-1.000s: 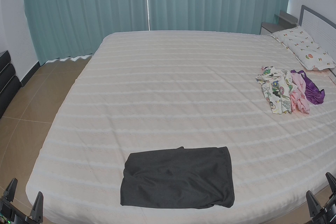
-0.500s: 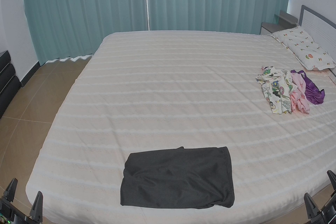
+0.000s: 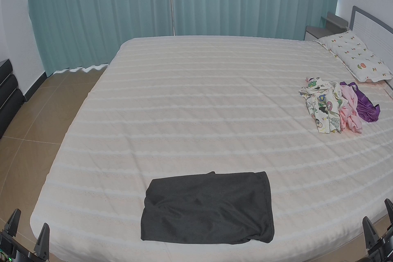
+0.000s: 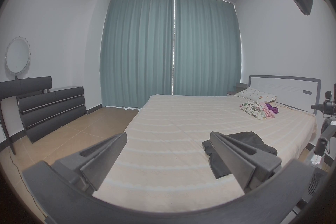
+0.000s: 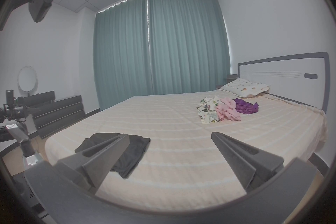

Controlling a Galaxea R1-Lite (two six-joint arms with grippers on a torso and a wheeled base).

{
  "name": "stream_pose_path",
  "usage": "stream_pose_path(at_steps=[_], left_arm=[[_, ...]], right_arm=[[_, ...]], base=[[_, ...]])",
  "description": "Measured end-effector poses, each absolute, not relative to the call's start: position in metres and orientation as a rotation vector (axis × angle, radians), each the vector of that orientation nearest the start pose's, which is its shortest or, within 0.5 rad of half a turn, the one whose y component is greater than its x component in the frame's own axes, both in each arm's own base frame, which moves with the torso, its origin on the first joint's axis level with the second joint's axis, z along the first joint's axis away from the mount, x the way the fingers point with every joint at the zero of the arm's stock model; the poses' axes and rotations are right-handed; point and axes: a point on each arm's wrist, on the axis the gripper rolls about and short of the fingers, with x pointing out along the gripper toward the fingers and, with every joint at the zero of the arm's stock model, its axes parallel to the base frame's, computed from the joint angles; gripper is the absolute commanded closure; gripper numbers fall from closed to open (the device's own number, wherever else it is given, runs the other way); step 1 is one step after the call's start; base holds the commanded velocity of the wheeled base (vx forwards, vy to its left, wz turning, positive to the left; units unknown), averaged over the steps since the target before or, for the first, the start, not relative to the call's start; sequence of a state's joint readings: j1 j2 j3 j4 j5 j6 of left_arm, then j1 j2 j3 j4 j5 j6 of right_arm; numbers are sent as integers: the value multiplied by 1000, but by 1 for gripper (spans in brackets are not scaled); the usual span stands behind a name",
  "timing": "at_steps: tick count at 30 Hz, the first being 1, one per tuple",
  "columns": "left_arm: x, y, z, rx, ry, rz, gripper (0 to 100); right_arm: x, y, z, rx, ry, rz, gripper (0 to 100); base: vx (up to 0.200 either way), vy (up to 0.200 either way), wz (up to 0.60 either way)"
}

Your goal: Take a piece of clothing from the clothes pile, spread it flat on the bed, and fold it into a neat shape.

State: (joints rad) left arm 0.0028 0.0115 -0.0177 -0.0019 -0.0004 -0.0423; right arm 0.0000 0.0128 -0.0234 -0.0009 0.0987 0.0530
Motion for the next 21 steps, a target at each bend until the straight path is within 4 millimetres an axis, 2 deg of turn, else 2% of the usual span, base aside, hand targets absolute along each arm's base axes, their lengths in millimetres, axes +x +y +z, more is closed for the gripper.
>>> stream_pose_path(at_steps=[8,21], left_arm=[[-23,0,81,-18,-7,-3,0],[-23,0,81,-8,-6,-6,0]], right_arm=[[-23,-1,81,19,-3,-37,0],[-23,0,81,3,-4,-11,0]], base=[[0,0,0],[0,0,0]])
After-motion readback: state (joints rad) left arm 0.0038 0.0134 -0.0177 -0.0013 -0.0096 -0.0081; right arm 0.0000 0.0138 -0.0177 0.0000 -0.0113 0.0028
